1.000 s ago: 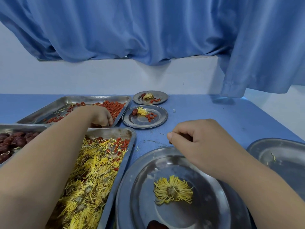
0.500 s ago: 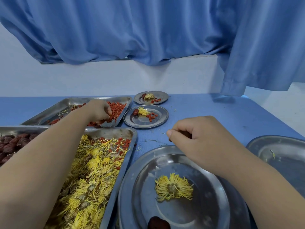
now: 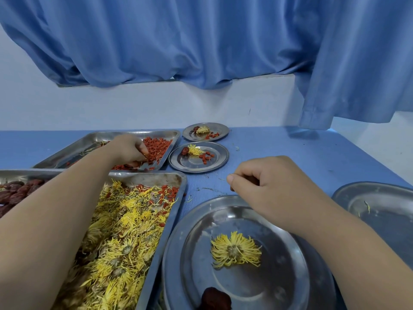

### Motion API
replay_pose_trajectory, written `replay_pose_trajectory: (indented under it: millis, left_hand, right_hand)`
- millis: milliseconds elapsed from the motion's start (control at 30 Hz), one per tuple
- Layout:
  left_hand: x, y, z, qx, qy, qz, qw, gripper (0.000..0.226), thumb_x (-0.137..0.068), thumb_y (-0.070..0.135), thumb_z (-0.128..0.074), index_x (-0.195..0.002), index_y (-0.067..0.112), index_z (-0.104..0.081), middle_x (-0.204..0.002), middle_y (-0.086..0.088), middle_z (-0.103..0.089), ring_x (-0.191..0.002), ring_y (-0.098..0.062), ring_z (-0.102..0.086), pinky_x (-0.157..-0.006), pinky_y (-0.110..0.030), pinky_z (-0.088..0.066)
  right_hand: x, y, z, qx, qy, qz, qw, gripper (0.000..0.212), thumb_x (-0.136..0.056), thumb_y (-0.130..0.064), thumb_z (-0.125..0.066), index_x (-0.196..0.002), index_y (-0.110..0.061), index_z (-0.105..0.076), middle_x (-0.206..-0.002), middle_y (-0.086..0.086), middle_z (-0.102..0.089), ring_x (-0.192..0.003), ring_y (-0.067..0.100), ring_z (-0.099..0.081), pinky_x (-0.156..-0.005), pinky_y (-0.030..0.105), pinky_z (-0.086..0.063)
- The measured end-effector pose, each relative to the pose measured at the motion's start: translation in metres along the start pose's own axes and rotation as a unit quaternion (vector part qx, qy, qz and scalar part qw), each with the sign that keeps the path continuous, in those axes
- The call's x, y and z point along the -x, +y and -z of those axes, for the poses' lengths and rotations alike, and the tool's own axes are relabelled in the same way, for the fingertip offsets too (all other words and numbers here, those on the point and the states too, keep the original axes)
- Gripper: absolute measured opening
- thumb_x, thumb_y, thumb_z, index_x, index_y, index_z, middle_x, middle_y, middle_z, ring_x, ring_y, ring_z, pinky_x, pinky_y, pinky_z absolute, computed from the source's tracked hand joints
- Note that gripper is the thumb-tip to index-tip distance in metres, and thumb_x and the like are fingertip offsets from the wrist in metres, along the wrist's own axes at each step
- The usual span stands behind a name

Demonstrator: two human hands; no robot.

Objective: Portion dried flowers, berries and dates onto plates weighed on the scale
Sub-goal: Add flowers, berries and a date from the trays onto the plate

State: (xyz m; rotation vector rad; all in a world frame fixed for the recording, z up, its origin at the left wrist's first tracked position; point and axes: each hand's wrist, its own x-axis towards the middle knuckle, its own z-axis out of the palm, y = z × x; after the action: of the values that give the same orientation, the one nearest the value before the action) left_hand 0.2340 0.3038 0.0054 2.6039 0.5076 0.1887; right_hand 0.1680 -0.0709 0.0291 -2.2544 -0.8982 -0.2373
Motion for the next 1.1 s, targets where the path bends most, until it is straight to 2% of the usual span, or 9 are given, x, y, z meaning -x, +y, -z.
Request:
replay_pose_trajectory:
  millis: [167, 367, 500, 600, 667, 733, 900, 1000, 1100]
  left_hand:
    - [0.009, -0.005, 0.000, 0.084, 0.011, -0.008, 0.996, 0.012, -0.087, -0.004, -0.065, -0.088, 0.008, -0.067, -0.091, -0.013, -0.068, -0.080, -0.027, -0.068, -0.067, -0.030, -0.056]
    - [0.036, 0.013, 0.014, 0.242, 0.002, -0.011, 0.970, 0.013, -0.088, -0.002, -0.065, -0.095, 0.009, -0.067, -0.092, -0.011, -0.067, -0.073, -0.018, -0.070, -0.058, -0.017, -0.055]
    - [0.080, 0.045, 0.022, 0.306, -0.046, -0.047, 0.950, 0.017, -0.089, 0.001, -0.064, -0.089, 0.016, -0.072, -0.078, -0.003, -0.073, -0.071, -0.013, -0.073, -0.063, -0.018, -0.055]
    - [0.123, 0.070, 0.023, 0.353, -0.104, -0.078, 0.927, 0.015, -0.087, 0.001, -0.064, -0.090, 0.013, -0.073, -0.082, -0.005, -0.074, -0.074, -0.017, -0.072, -0.068, -0.021, -0.057]
    - [0.152, 0.086, 0.019, 0.358, -0.150, -0.106, 0.915, 0.013, -0.087, 0.000, -0.064, -0.097, 0.007, -0.069, -0.082, -0.005, -0.072, -0.075, -0.019, -0.070, -0.071, -0.024, -0.057]
    - [0.181, 0.102, 0.013, 0.345, -0.174, -0.133, 0.913, 0.013, -0.088, -0.001, -0.063, -0.098, 0.006, -0.068, -0.083, -0.003, -0.072, -0.077, -0.018, -0.070, -0.072, -0.024, -0.056]
    - [0.238, 0.139, -0.006, 0.287, -0.203, -0.198, 0.915, 0.012, -0.092, -0.005, -0.058, -0.098, 0.002, -0.066, -0.084, -0.007, -0.070, -0.072, -0.015, -0.069, -0.068, -0.021, -0.055]
    - [0.256, 0.154, -0.019, 0.287, -0.194, -0.217, 0.913, 0.017, -0.093, -0.008, -0.054, -0.097, 0.004, -0.066, -0.082, -0.003, -0.069, -0.070, -0.013, -0.067, -0.067, -0.021, -0.054]
    - [0.271, 0.162, -0.034, 0.219, -0.195, -0.243, 0.925, 0.027, -0.093, -0.009, -0.051, -0.098, 0.011, -0.069, -0.090, 0.000, -0.071, -0.074, -0.004, -0.064, -0.071, -0.017, -0.051]
  right_hand:
    - [0.000, 0.001, 0.003, -0.003, 0.011, -0.001, 1.000, 0.034, -0.089, -0.034, -0.055, -0.065, -0.009, -0.060, -0.062, -0.003, -0.055, -0.053, 0.009, -0.043, -0.055, 0.029, -0.038]
    - [0.000, -0.001, 0.009, -0.015, 0.026, 0.010, 0.999, 0.033, -0.090, -0.033, -0.056, -0.067, -0.010, -0.064, -0.060, -0.005, -0.054, -0.051, 0.006, -0.043, -0.055, 0.026, -0.038]
    - [0.001, -0.008, 0.016, -0.036, 0.037, 0.013, 0.999, 0.033, -0.089, -0.035, -0.056, -0.068, -0.011, -0.064, -0.052, -0.006, -0.048, -0.046, 0.006, -0.040, -0.049, 0.019, -0.035]
    - [0.003, -0.013, 0.022, -0.052, 0.040, 0.014, 0.998, 0.034, -0.089, -0.036, -0.056, -0.070, -0.010, -0.065, -0.053, -0.001, -0.048, -0.048, 0.013, -0.044, -0.049, 0.021, -0.037]
    - [0.007, -0.017, 0.028, -0.059, 0.042, 0.014, 0.997, 0.033, -0.089, -0.036, -0.056, -0.071, -0.010, -0.066, -0.052, -0.003, -0.047, -0.057, 0.019, -0.052, -0.049, 0.020, -0.037]
    - [0.010, -0.024, 0.036, -0.068, 0.060, 0.022, 0.996, 0.031, -0.090, -0.033, -0.057, -0.069, -0.012, -0.066, -0.048, -0.009, -0.047, -0.057, 0.017, -0.053, -0.048, 0.016, -0.035]
    - [0.024, -0.040, 0.054, -0.107, 0.118, 0.051, 0.986, 0.037, -0.090, -0.032, -0.058, -0.075, 0.001, -0.065, -0.061, 0.015, -0.052, -0.047, 0.006, -0.037, -0.044, 0.016, -0.031]
    - [0.045, -0.041, 0.055, -0.115, 0.112, 0.049, 0.986, 0.034, -0.091, -0.029, -0.058, -0.073, -0.001, -0.064, -0.061, 0.016, -0.052, -0.049, 0.007, -0.040, -0.045, 0.015, -0.032]
    - [0.073, -0.039, 0.049, -0.079, 0.109, 0.046, 0.990, 0.032, -0.090, -0.026, -0.059, -0.068, -0.002, -0.063, -0.061, 0.012, -0.051, -0.049, 0.005, -0.038, -0.048, 0.019, -0.033]
